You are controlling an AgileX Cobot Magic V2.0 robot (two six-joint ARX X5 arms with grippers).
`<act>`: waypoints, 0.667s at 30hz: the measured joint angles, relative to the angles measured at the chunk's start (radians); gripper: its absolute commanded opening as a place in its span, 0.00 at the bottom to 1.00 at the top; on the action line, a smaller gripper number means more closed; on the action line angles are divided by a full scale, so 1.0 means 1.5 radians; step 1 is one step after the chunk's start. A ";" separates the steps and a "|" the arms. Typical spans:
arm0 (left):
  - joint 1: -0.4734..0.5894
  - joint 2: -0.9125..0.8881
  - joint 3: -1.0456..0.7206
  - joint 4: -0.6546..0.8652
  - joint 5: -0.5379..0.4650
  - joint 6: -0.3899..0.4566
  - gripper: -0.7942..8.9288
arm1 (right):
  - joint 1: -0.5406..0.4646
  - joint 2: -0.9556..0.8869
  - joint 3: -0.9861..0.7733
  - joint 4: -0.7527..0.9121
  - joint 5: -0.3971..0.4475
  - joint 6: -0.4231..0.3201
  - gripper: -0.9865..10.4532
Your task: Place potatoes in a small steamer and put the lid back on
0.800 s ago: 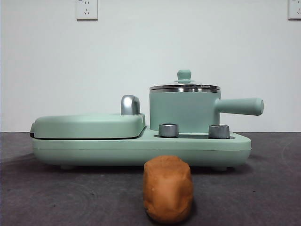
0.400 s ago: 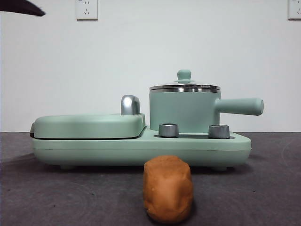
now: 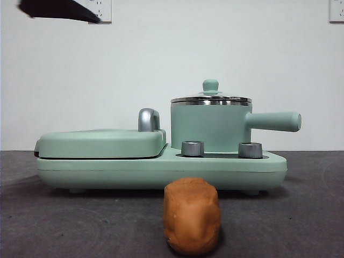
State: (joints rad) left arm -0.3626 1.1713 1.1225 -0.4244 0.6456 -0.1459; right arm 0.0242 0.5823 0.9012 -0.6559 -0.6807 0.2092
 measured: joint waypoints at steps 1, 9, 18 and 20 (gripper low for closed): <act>-0.008 0.022 0.023 -0.011 -0.015 0.007 0.57 | 0.000 0.000 0.000 0.000 0.000 0.000 0.52; -0.090 0.233 0.264 -0.148 -0.182 0.112 0.57 | 0.000 0.000 0.000 -0.008 0.000 0.000 0.52; -0.146 0.419 0.439 -0.095 -0.251 0.166 0.56 | 0.000 0.000 0.000 -0.008 0.000 0.000 0.52; -0.155 0.454 0.463 -0.066 -0.252 0.168 0.56 | 0.000 0.000 0.000 -0.008 0.000 0.000 0.52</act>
State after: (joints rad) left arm -0.5945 1.8526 1.8172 -0.5228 0.2676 0.1059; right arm 0.0242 0.5823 0.9012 -0.6685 -0.6807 0.2089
